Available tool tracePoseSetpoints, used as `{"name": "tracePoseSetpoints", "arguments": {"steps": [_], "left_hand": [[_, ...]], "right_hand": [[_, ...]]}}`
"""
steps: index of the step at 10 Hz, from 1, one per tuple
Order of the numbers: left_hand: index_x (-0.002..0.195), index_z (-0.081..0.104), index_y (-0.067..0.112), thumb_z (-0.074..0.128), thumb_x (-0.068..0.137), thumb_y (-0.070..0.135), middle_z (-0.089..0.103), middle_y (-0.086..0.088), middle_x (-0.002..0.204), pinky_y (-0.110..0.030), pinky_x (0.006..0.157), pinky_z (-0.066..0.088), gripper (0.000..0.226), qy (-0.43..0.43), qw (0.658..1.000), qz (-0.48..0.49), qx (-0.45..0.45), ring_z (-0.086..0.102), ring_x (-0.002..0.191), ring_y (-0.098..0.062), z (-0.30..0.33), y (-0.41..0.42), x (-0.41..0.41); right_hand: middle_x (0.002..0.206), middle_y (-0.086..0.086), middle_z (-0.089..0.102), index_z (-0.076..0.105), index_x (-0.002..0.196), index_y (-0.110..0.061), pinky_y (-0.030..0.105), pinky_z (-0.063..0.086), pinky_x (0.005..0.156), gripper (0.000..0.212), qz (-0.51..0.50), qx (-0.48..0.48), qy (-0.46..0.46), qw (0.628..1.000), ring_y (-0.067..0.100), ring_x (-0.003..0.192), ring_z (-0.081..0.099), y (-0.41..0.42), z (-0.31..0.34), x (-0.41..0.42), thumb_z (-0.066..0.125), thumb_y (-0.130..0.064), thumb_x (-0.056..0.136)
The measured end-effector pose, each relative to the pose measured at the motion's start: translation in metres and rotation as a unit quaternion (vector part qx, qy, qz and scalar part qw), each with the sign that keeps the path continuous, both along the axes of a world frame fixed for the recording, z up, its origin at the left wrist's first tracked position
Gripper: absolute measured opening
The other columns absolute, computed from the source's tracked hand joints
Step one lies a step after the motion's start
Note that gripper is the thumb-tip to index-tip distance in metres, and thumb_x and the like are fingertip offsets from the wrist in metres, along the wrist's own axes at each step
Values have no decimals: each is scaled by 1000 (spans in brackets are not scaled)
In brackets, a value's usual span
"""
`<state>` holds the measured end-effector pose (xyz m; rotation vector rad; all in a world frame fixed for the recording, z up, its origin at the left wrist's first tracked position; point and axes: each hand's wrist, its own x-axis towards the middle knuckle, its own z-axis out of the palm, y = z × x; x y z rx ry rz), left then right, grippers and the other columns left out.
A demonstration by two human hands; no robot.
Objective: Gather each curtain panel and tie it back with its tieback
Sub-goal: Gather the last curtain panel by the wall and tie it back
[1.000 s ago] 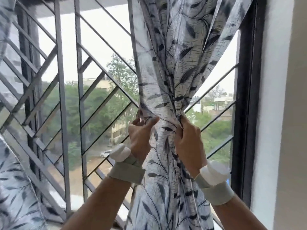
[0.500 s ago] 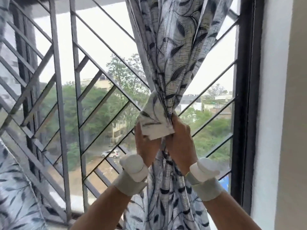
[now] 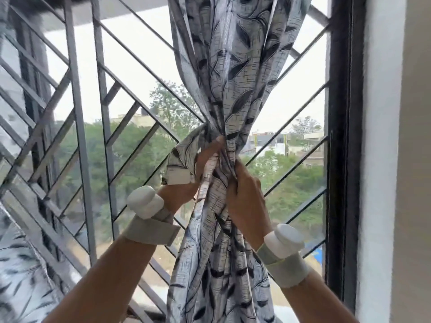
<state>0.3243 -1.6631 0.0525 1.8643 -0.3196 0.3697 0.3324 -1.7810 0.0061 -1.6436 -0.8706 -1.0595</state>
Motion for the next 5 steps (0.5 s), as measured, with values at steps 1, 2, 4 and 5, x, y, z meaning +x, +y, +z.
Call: {"name": "tracePoseSetpoints", "arguments": {"steps": [1, 2, 4, 5], "left_hand": [[130, 47, -4, 45, 95, 30, 54, -10, 118, -32, 93, 46, 48, -88, 977, -55, -187, 52, 113, -22, 12, -2, 13], [123, 53, -2, 48, 92, 25, 64, -17, 116, -37, 91, 53, 41, -109, 972, -120, -168, 63, 107, -26, 21, -2, 2], [106, 62, 3, 59, 82, 27, 74, -6, 91, -28, 69, 56, 34, -122, 961, -163, -188, 71, 81, -18, 17, -3, 9], [101, 63, 3, 61, 78, 25, 74, -6, 87, -27, 66, 56, 32, -108, 956, -162, -220, 71, 77, -18, 19, -8, 8]], "right_hand": [[65, -8, 52, 55, 113, -1, 8, 36, 42, 26, 2, 5, 13, 1000, -1, 48, 52, 5, 1, -1, 39, 8, 95], [65, -10, 49, 57, 104, -3, 7, 34, 45, 21, 26, 7, 30, 999, -3, 48, 49, 4, 2, -1, 39, 5, 96], [127, -2, 46, 67, 103, -17, 23, 41, 100, 21, 99, 51, 69, 991, 8, 116, 49, 1, 10, -5, 51, -5, 96], [151, -11, 29, 61, 103, -48, 32, 25, 117, 42, 178, 128, 150, 964, 7, 139, 29, -7, 12, -11, 66, -10, 88]]}}
